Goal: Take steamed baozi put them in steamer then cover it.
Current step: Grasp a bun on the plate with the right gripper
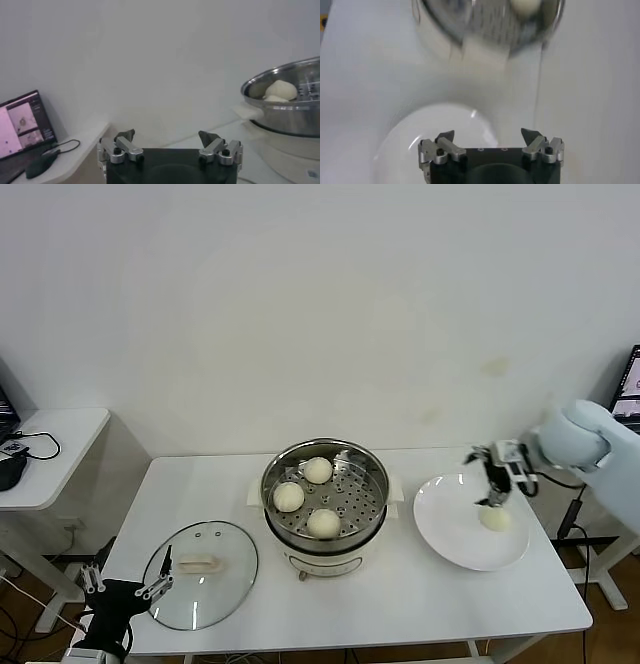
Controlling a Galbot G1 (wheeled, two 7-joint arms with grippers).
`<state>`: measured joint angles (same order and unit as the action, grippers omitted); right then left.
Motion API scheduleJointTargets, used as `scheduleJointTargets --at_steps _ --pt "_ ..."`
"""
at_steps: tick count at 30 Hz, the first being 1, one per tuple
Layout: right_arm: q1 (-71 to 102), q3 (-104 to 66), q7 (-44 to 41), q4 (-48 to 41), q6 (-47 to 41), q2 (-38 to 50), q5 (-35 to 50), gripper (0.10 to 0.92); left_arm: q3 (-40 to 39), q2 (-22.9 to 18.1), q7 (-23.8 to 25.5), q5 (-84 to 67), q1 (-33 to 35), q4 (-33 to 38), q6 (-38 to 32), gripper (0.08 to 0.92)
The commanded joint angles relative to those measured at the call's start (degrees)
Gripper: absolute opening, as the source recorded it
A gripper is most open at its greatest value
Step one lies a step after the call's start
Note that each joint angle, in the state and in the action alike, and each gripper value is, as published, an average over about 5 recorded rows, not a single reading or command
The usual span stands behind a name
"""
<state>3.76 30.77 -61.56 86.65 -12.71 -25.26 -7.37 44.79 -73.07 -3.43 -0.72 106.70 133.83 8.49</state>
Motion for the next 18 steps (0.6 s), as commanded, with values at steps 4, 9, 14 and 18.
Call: scheduleJointTargets --at_steps 4,9,14,18 --pt "17.96 -17.66 0.59 -20.67 6.61 -3.47 -11.67 0.823 -0.59 -0.04 0.06 0.34 0.28 0.17 0.14 0.823" --pt "15.7 -16.17 1.57 -26.88 7.73 -9.96 -14.35 0.822 0.04 -0.42 0.05 0.33 0.68 0.0 0.18 0.823" --pt "14.36 -15.04 1.94 -29.51 7.49 -15.17 -15.69 0.823 0.62 -0.81 0.05 0.33 0.99 -0.24 0.13 0.823" --pt "13.33 -14.23 2.09 -30.99 7.17 -18.16 -17.26 0.823 0.78 -1.06 0.04 0.37 1.0 -0.34 0.15 0.823"
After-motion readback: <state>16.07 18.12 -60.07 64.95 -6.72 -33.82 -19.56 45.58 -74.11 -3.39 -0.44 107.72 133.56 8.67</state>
